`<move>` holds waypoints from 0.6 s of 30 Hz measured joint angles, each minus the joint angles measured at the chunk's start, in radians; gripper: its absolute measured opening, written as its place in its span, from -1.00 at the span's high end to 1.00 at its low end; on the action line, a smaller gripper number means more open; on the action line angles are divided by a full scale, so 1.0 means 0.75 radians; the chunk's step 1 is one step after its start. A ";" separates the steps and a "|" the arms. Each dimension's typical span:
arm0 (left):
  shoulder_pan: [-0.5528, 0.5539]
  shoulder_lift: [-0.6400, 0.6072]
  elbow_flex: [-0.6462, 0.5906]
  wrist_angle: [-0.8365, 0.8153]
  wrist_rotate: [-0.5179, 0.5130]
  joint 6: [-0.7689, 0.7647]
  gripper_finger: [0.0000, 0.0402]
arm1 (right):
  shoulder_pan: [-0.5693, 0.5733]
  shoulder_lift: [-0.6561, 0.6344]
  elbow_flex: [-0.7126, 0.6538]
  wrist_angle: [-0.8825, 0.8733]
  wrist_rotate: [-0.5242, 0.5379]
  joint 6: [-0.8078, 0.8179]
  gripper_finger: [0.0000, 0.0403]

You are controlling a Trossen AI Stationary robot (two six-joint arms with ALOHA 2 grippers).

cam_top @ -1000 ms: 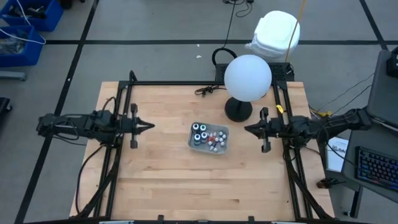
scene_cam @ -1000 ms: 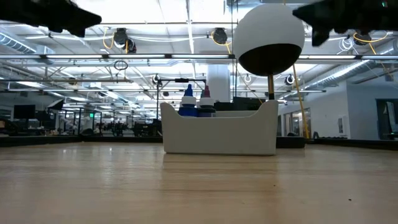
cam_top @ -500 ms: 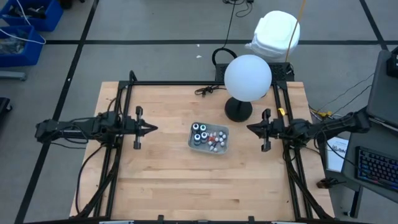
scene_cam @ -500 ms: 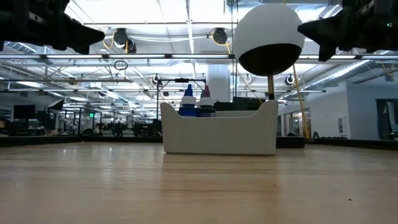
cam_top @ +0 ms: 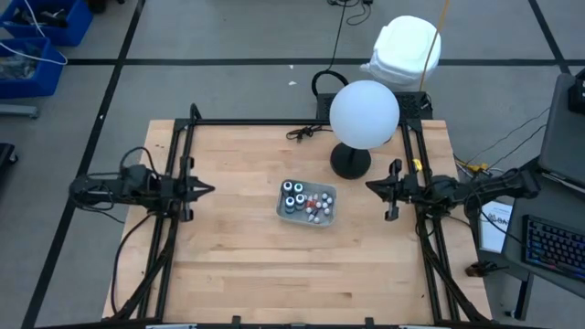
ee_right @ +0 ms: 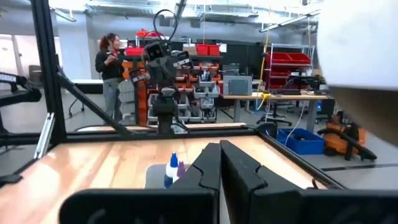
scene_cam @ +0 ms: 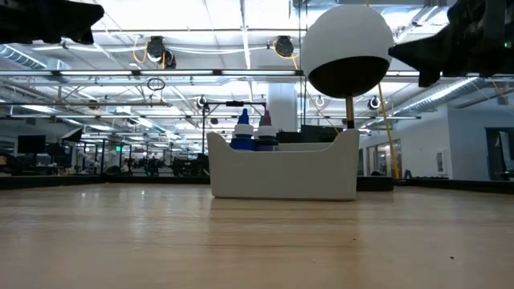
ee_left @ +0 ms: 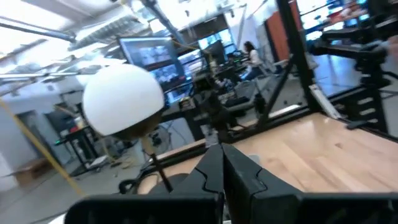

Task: Pick & Place food coloring
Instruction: Return to Home Position

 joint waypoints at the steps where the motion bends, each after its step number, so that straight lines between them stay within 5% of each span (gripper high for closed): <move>1: 0.004 -0.006 -0.002 -0.008 0.023 0.002 0.98 | -0.002 -0.003 -0.027 0.032 0.000 -0.014 1.00; 18: 0.063 0.019 -0.273 0.147 0.235 -0.128 0.98 | -0.028 -0.009 -0.106 0.054 0.030 0.050 1.00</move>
